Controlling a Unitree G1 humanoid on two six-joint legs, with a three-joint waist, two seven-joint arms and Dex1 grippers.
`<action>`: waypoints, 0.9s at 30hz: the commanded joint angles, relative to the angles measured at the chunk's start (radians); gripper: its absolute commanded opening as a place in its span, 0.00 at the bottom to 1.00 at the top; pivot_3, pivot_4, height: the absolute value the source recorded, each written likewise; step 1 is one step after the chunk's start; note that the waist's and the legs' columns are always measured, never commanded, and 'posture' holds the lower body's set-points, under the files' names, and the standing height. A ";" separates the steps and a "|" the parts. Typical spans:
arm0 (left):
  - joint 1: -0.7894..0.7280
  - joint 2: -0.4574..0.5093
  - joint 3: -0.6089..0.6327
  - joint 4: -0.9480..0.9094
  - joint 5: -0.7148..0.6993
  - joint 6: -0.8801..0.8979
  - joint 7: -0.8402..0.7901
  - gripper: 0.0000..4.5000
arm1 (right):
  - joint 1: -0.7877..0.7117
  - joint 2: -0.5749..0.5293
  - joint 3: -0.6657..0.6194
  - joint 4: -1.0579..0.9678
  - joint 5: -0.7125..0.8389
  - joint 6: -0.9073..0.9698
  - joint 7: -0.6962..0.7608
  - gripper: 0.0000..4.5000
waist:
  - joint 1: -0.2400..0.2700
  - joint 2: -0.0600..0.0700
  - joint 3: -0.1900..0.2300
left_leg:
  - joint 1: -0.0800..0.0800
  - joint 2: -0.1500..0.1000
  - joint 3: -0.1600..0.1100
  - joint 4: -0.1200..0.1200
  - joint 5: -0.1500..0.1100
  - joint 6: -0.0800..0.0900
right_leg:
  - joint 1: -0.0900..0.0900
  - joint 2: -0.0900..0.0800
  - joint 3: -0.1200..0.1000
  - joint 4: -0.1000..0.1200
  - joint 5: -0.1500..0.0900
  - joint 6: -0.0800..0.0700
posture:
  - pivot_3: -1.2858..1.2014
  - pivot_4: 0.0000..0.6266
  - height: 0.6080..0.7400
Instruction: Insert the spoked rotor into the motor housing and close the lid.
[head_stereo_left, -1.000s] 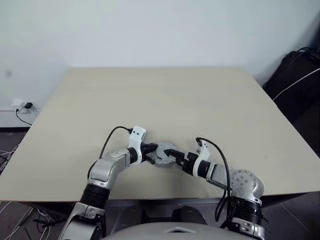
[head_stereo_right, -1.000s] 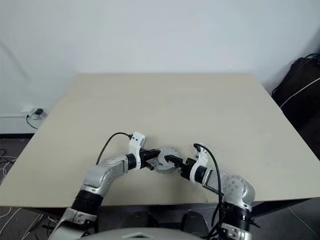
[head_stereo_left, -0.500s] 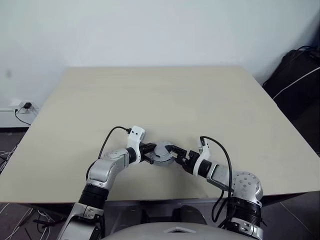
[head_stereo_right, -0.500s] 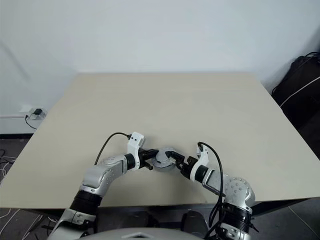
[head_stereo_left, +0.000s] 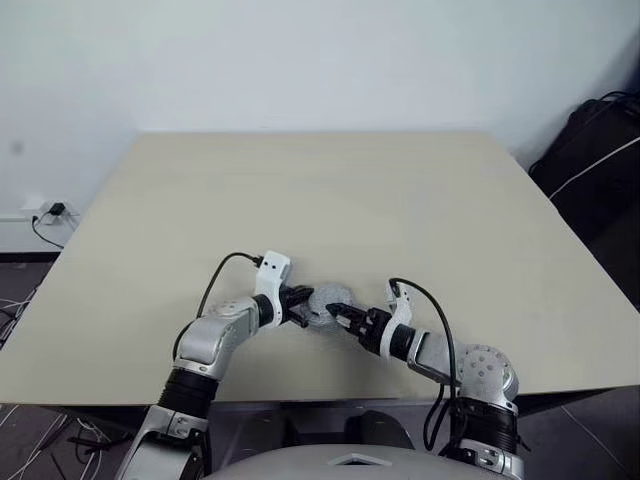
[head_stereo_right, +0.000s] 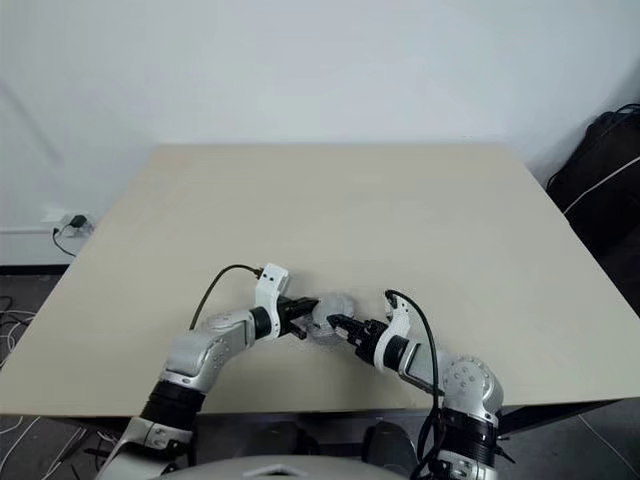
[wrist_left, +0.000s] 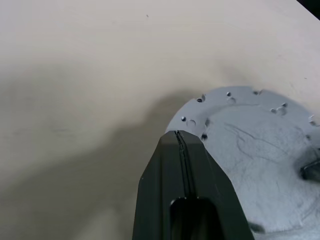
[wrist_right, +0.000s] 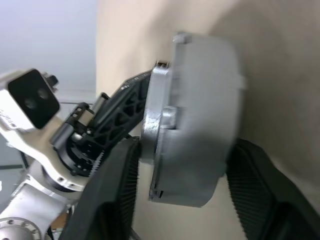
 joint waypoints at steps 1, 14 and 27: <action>0.024 -0.004 -0.041 0.030 0.015 0.024 -0.007 0.00 | -0.014 0.023 -0.008 -0.016 0.037 -0.024 0.000 0.47 | 0.000 0.000 0.000 | 0.000 0.000 0.000 0.000 0.000 0.000 | 0.000 0.000 0.000 0.000 0.000 0.000 | 0.52 0.00 1.00; 0.033 -0.010 -0.036 0.027 0.011 0.017 -0.001 0.00 | -0.006 0.001 0.011 0.021 0.029 -0.052 0.007 0.47 | -0.001 0.001 -0.001 | 0.000 0.000 0.000 0.000 0.000 0.000 | 0.000 0.000 0.000 0.000 0.000 0.000 | 0.52 0.00 1.00; 0.115 -0.084 0.115 -0.105 -0.031 -0.077 0.131 0.00 | 0.017 0.000 -0.006 0.045 0.048 -0.072 0.015 0.47 | -0.003 0.001 0.001 | 0.000 0.000 0.000 0.000 0.000 0.000 | 0.000 -0.001 0.000 0.000 0.000 0.001 | 0.52 0.00 1.00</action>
